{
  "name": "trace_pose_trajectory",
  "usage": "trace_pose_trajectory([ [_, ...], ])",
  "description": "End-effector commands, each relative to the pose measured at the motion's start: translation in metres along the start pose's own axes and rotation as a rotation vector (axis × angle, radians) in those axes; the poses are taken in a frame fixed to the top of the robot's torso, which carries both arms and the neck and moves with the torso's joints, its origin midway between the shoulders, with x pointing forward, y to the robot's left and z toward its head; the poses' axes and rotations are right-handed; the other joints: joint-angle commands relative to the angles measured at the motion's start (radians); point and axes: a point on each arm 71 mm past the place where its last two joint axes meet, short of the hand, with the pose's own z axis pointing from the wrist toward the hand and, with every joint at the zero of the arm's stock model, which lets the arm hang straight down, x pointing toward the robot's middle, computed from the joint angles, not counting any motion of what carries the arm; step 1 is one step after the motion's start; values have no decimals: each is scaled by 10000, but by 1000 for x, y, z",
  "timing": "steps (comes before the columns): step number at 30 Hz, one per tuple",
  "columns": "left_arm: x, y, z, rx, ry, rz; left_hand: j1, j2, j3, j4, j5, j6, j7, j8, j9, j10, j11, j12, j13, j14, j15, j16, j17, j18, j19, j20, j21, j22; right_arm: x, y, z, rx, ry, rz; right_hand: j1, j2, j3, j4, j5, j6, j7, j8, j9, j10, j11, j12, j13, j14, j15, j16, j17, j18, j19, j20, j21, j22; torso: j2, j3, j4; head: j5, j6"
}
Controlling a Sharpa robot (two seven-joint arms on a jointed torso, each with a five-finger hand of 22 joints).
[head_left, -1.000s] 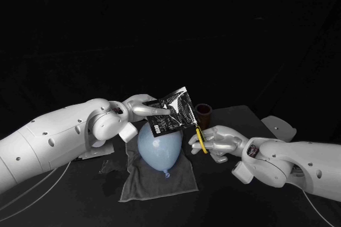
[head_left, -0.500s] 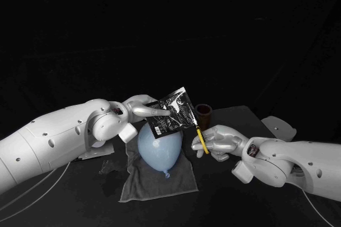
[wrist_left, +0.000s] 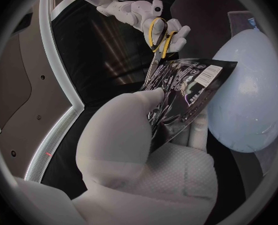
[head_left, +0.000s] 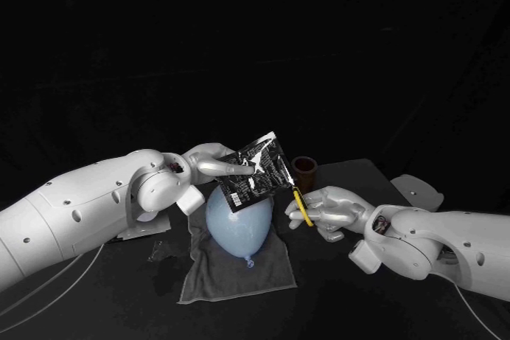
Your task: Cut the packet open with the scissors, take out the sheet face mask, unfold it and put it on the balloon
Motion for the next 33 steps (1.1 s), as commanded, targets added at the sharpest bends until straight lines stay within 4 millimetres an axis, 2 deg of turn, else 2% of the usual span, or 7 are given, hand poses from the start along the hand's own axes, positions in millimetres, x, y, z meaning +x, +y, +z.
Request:
trace_pose_trajectory([
  [1, 3, -1, 1, 70, 233, 99, 35, 108, -19, -46, 36, 28, 31, 290, 1989, 64, -12, 39, 13, 77, -23, 37, 17, 155, 81, 11, 62, -1, -2, 3, 0, -255, 172, 22, -95, -85, -297, -56, 17, -205, 227, -126, -55, -255, 105, -182, -177, 555, 128, -68, 568, 142, -160, 105, -237, 1456, 4, -1, 2, 9, 10],
  [3, 3, -1, 0, 64, 238, 111, 35, 108, -19, -46, 36, 28, 31, 290, 1989, 64, -12, 39, 13, 77, -23, 37, 17, 155, 81, 11, 62, -1, -3, 3, 1, -240, 225, -27, -179, -173, -290, -29, 16, -415, 326, -209, -125, -493, 204, -334, -364, 481, 216, -155, 379, 225, -354, 219, -573, 1309, 4, 0, 2, 9, 10],
  [6, 3, -1, 0, 58, 259, 139, 35, 108, -19, -46, 36, 28, 31, 290, 1989, 64, -12, 39, 13, 77, -23, 37, 17, 155, 81, 11, 62, -1, -5, 5, 1, -243, 281, -84, -201, -202, -280, -12, 19, -508, 370, -228, -162, -581, 251, -387, -482, 449, 256, -182, 313, 255, -412, 285, -671, 1260, -3, 0, 2, 5, 3],
  [21, 6, -1, 1, 31, 494, 459, 34, 108, -18, -58, 36, 18, 30, 301, 2016, 68, -14, 38, 12, 77, -24, 37, 24, 155, 84, 9, 61, -1, -12, 18, 5, -313, 683, -296, -211, -184, -272, 4, 20, -496, 372, -206, -169, -571, 254, -382, -529, 459, 266, -159, 355, 249, -384, 309, -622, 1274, 3, -5, 1, 39, 19],
  [27, 6, -1, 1, 27, 550, 539, 32, 108, -19, -63, 37, 14, 30, 307, 2029, 71, -14, 37, 13, 77, -25, 37, 27, 155, 86, 7, 61, -1, -14, 24, 6, -368, 832, -388, -186, -137, -276, 9, 21, -366, 324, -93, -178, -376, 213, -278, -634, 473, 241, -138, 377, 250, -341, 330, -563, 1282, 2, -3, 5, 42, 46],
  [30, 7, -1, 2, 30, 563, 565, 32, 108, -19, -66, 38, 11, 29, 311, 2037, 73, -15, 38, 13, 78, -25, 37, 30, 155, 88, 6, 61, -1, -14, 26, 7, -370, 887, -418, -164, -105, -284, 2, 18, -230, 270, 4, -178, -188, 157, -180, -683, 491, 201, -112, 420, 238, -294, 310, -490, 1303, 3, -4, 2, 73, 13],
  [33, 7, -1, 2, 31, 558, 586, 32, 107, -19, -70, 37, 10, 29, 314, 2044, 75, -16, 38, 13, 79, -26, 38, 31, 155, 89, 6, 60, -1, -16, 27, 7, -346, 909, -472, -111, -22, -293, -32, 11, 210, 71, 281, -172, 456, -52, 159, -697, 536, 46, -50, 531, 175, -116, 189, -190, 1413, 4, -7, 7, 73, -6],
])
